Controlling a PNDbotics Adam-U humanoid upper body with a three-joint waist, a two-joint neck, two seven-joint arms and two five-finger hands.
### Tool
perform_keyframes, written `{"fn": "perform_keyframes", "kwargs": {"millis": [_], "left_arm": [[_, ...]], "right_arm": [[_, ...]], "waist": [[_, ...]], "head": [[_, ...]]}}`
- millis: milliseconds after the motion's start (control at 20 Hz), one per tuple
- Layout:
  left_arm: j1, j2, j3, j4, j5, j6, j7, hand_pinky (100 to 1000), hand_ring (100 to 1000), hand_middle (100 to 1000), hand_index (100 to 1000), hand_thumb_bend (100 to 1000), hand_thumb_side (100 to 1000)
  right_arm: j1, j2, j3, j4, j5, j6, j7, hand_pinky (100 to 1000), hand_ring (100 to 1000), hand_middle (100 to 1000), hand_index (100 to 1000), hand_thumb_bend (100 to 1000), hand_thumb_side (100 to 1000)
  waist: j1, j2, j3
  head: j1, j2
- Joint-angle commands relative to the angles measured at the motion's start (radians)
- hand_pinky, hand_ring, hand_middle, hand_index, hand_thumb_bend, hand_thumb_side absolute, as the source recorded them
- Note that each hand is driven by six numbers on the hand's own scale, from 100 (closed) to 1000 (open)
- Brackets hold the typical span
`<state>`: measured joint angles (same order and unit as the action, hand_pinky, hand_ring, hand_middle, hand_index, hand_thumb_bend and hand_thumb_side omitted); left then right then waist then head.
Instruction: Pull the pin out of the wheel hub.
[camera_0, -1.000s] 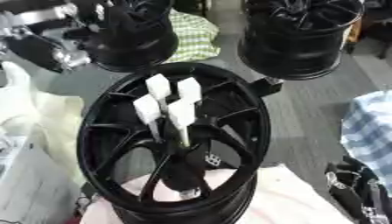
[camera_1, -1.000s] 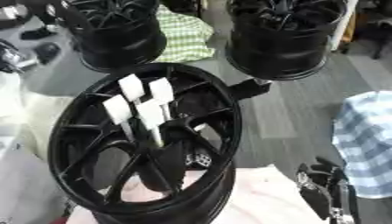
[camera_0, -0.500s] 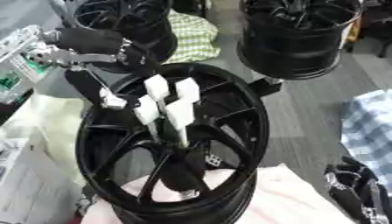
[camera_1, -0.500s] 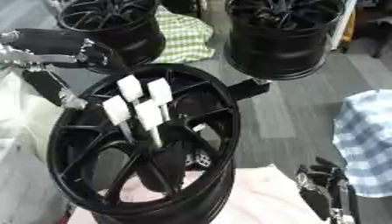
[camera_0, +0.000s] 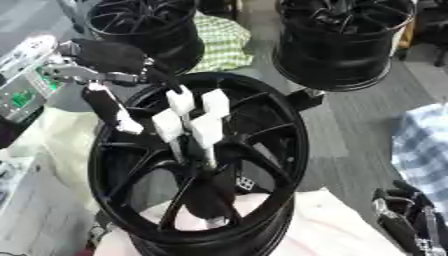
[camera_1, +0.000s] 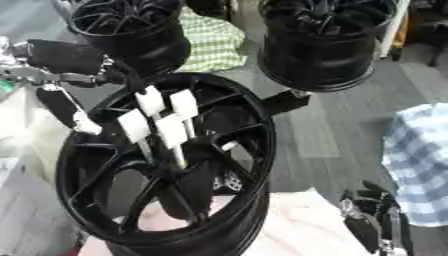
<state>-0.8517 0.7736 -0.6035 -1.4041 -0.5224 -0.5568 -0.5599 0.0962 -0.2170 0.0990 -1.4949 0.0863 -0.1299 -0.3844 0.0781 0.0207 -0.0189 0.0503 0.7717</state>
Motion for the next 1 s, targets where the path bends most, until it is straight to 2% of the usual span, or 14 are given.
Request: {"fn": "perform_keyframes", "kwargs": {"millis": [50,300,650,1000], "left_arm": [[-0.009,0.018,-0.003,0.002,-0.014,-0.35,-0.347,332,100,761,912,427,644],[0.0,0.015,-0.017,0.005,-0.037,-0.35,-0.347,300,100,752,910,431,642],[0.009,0.01,-0.03,0.01,-0.054,-0.35,-0.347,312,100,759,912,433,635],[0.013,0.001,-0.028,0.028,-0.069,-0.35,-0.347,321,100,763,913,426,546]], "right_arm": [[-0.011,-0.018,-0.001,-0.014,0.01,-0.002,0.001,696,628,630,789,225,243],[-0.012,-0.019,-0.001,-0.015,0.01,-0.001,0.001,696,628,630,789,225,243],[-0.012,-0.019,-0.001,-0.015,0.012,-0.001,0.002,696,628,630,789,226,243],[-0.014,-0.019,0.001,-0.016,0.014,-0.001,0.003,696,628,630,789,227,243]], "waist": [[-0.001,-0.012,-0.001],[-0.001,-0.012,-0.002],[-0.001,-0.012,-0.004],[-0.001,-0.012,-0.006]], "head": [[0.003,-0.002],[0.004,-0.002],[0.005,-0.002],[0.006,-0.002]]}}
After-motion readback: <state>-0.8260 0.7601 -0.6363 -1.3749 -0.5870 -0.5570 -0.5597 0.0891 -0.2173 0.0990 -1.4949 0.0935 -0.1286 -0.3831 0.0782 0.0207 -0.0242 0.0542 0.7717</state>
